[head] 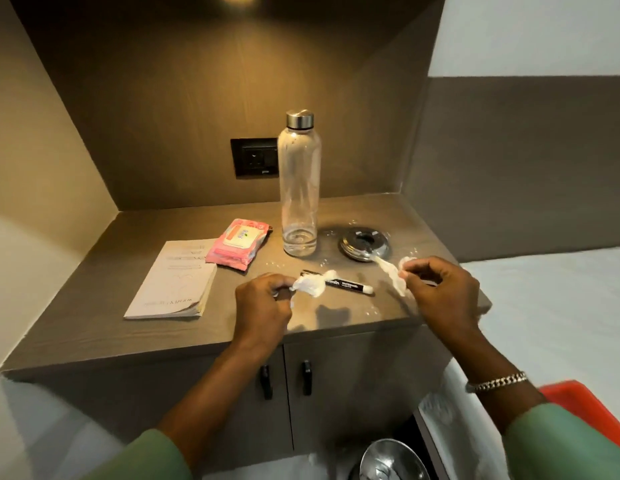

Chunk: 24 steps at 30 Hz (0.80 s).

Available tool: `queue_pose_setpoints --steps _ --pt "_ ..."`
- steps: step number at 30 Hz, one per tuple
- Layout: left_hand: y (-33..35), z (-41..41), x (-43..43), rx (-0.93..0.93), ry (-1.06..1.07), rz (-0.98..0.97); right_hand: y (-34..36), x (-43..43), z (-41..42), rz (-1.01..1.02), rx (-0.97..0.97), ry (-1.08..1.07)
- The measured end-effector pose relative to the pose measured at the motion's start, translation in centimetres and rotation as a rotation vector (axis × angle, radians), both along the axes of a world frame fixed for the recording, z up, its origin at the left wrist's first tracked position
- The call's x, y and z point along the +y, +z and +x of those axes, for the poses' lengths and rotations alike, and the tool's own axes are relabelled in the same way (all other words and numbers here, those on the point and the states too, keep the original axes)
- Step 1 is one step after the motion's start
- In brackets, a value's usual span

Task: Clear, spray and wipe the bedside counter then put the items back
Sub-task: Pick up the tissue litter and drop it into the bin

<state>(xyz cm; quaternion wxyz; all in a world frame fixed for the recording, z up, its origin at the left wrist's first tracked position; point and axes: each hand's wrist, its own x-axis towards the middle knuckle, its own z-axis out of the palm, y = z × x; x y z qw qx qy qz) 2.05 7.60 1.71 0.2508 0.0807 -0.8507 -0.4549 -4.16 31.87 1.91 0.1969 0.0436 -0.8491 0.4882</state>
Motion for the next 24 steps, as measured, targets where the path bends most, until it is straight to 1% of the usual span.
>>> queue_pose_setpoints --steps 2,4,6,8,10,13,16,18,19,20,21,23,24 --pt "0.0 1.2 2.7 0.009 -0.109 0.045 0.1 -0.1 3.7 -0.127 -0.014 0.046" --pt "-0.7 2.4 5.6 -0.040 -0.235 0.082 -0.7 0.1 6.8 -0.222 -0.042 0.095" --pt "-2.5 3.7 8.5 -0.126 -0.367 0.123 -2.7 1.0 9.6 -0.272 -0.098 0.115" --pt "-5.3 4.8 11.0 -0.208 -0.429 0.155 -5.6 2.2 11.9 -0.282 -0.171 0.112" --pt "-9.6 5.6 13.3 -0.324 -0.457 0.191 -9.6 4.0 13.3 -0.316 -0.281 0.064" --pt "-17.0 6.0 16.4 -0.562 -0.440 0.236 -17.1 7.0 14.2 -0.341 -0.477 -0.050" --pt "-25.5 5.8 19.6 -0.801 -0.398 0.192 -25.7 9.4 14.1 -0.350 -0.704 -0.151" --pt "-30.7 5.4 21.0 -0.935 -0.418 0.102 -31.3 10.4 13.8 -0.404 -0.856 -0.212" --pt "-33.2 5.2 21.8 -1.002 -0.402 0.118 -34.1 10.8 13.5 -0.426 -0.924 -0.244" --pt "-35.3 5.0 22.5 -1.055 -0.376 0.145 -36.8 11.3 13.2 -0.470 -0.990 -0.282" --pt "-37.3 4.7 23.0 -1.092 -0.346 0.165 -39.0 11.7 12.8 -0.573 -1.042 -0.325" --pt "-40.0 4.1 23.9 -1.149 -0.270 0.208 -42.1 12.1 12.3 -0.883 -1.122 -0.403" --pt "-41.0 4.0 24.2 -1.174 -0.228 0.251 -43.0 12.2 12.2 -1.001 -1.148 -0.421"
